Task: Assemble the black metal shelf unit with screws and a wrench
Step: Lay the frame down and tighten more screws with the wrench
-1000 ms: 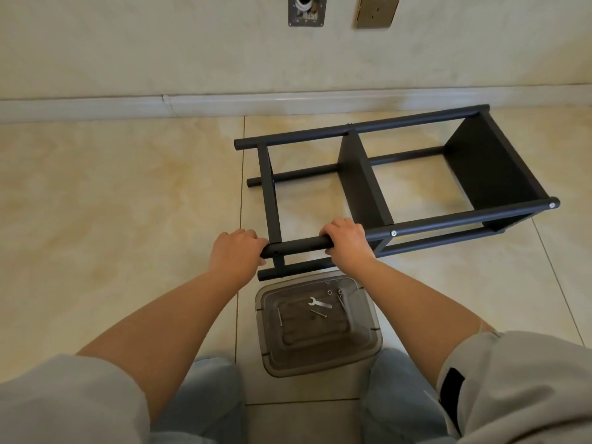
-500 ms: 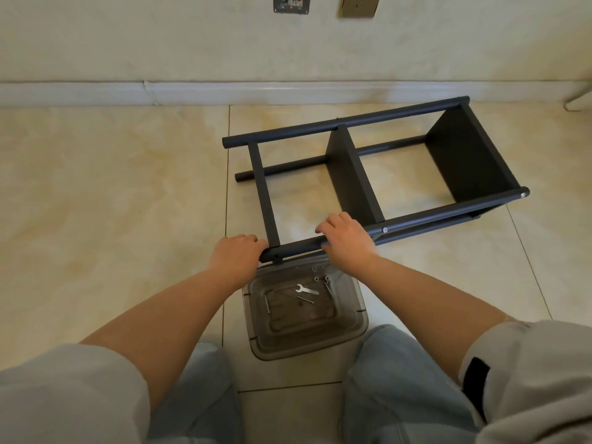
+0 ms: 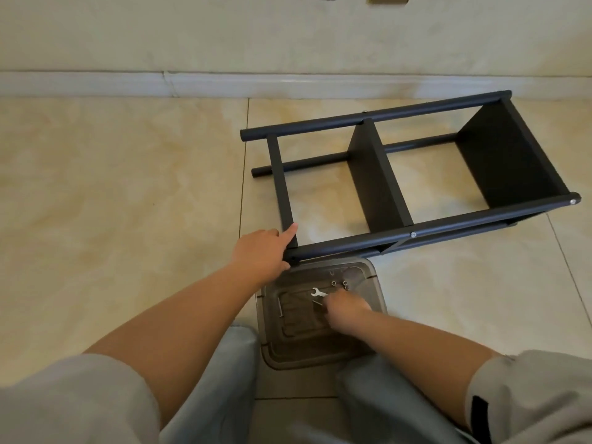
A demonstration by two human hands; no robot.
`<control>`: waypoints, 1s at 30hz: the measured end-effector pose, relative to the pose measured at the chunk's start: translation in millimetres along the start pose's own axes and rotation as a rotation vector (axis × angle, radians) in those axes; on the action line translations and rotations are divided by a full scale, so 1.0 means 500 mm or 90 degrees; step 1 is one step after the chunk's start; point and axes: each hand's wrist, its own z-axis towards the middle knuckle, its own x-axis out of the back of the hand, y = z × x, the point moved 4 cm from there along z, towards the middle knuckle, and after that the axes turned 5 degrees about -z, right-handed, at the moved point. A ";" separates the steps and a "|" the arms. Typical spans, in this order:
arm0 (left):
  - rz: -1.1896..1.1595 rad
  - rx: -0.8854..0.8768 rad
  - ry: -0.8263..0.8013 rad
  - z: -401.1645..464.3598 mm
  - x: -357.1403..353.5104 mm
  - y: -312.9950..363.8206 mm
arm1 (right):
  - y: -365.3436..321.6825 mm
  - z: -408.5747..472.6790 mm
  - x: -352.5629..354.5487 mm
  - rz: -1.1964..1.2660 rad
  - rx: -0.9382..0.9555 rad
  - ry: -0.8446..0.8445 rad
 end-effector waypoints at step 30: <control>-0.047 -0.009 0.141 0.021 -0.064 -0.027 | -0.019 -0.069 0.121 0.430 0.238 0.324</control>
